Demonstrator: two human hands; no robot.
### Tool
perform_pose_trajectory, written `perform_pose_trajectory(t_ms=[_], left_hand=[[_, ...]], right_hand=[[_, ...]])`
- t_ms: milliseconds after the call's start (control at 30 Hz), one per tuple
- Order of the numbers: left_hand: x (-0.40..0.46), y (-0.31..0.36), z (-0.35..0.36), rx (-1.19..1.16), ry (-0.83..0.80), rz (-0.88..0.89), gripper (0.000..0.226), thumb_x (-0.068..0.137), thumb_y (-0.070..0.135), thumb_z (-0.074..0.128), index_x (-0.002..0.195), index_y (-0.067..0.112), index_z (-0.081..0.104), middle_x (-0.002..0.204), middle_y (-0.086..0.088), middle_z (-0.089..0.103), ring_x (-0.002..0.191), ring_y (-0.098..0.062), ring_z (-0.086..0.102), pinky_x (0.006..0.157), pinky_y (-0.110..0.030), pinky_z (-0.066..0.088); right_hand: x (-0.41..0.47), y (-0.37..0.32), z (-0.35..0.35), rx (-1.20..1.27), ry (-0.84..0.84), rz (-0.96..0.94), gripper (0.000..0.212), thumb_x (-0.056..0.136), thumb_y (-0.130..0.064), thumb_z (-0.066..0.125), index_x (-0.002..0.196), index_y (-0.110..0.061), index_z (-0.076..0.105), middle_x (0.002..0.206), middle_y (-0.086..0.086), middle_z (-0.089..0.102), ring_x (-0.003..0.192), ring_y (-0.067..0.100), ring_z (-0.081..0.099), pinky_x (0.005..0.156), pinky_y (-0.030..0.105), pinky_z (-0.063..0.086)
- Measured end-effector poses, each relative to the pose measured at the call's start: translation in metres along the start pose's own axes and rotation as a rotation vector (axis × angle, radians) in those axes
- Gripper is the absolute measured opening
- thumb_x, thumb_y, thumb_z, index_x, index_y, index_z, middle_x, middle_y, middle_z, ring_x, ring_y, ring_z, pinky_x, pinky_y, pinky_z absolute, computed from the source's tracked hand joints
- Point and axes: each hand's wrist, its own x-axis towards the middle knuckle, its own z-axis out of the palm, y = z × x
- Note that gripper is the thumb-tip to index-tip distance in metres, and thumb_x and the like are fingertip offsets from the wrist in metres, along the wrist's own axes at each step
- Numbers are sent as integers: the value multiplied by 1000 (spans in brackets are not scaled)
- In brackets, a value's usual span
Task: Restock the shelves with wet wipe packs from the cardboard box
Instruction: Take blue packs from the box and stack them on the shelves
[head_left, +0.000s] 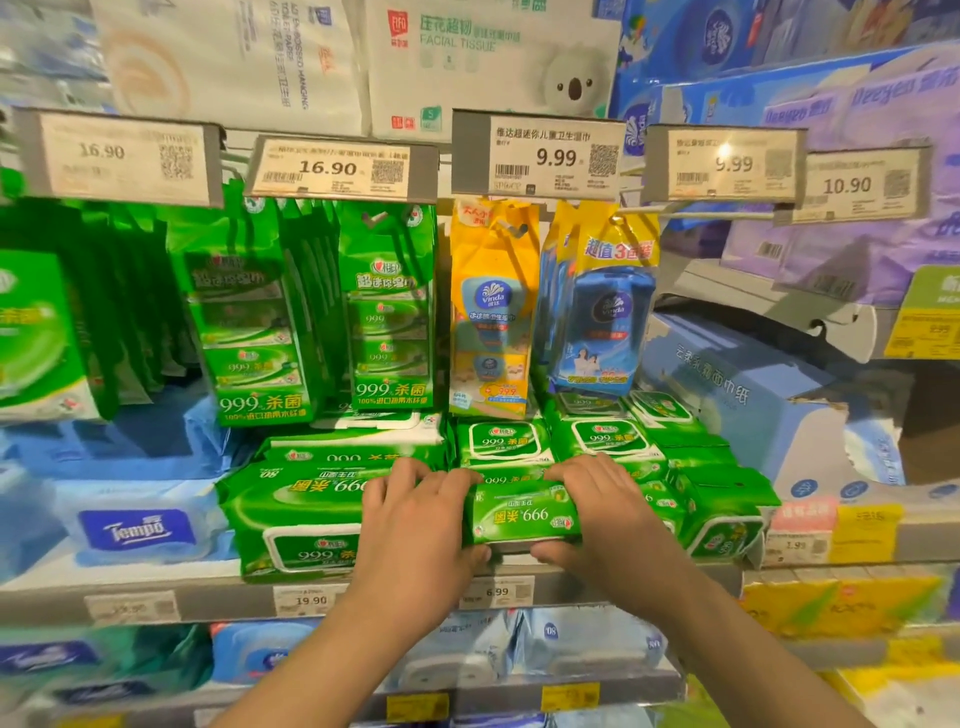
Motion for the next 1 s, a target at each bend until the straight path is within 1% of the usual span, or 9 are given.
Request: perform_pose_trajectory(t_ms=[67,100,167,400,467,567,633,767,1000], left_hand=[[1,1,-3,5,-17,-2,71,77,62,65,140,40,39,129,18,56,122,-16,34,93,-36,26],[1,2,-4,11,-31,2,71,78,62,65,140,39,38,131,18,55,122,-16,33,94,-36,26],[2,1,-5,45,-52,23,72,77,63,64,139,38,39,132,17,54,121,-17,33,94,-37,25],[11,-6,-5,112,-125,87,72,79,53,68,143,37,38,138,14,43,123,-21,29,97,-40,27],[11,-6,-2,138,-111,116,73,82,52,65,146,38,34,141,12,35,125,-24,29,99,-42,28],[10,-7,0,68,-37,112,63,83,54,63,141,44,39,134,14,43,120,-21,35,97,-41,32],[11,-9,0,34,-25,108,50,82,56,63,130,45,52,124,18,53,115,-18,40,93,-39,35],[10,-10,7,88,-18,133,33,79,53,68,111,42,68,100,17,65,103,-19,47,83,-40,37],[11,-8,16,161,41,148,26,82,49,65,105,37,71,96,14,67,101,-22,48,82,-41,37]], right_hand=[[2,-1,-6,38,-40,5,73,79,-48,83,139,-25,48,137,-11,52,137,10,36,125,22,2],[3,-3,-9,58,-82,-2,74,83,-47,80,144,-26,44,144,-12,48,143,8,29,116,13,-13],[9,-3,-11,68,-154,-12,76,86,-47,78,148,-28,39,152,-13,44,148,9,22,108,10,-21],[16,-1,2,-76,-202,-43,84,79,-62,76,147,-28,41,149,-11,49,144,8,36,126,33,-12],[15,1,9,-100,-154,-86,87,74,-63,79,146,-28,45,140,-11,49,136,12,42,127,39,6],[16,4,12,-82,-76,-105,84,63,-59,88,133,-23,58,121,-6,48,115,18,48,109,36,37],[16,6,13,-105,-63,-114,74,66,-58,86,128,-24,63,119,-6,52,113,18,50,110,37,37],[13,10,17,-149,-80,-114,64,81,-51,79,138,-26,61,130,-9,58,126,14,55,124,44,13],[6,-4,25,-325,-9,-44,69,67,-45,91,129,-24,68,115,-4,69,107,18,70,110,59,43]])
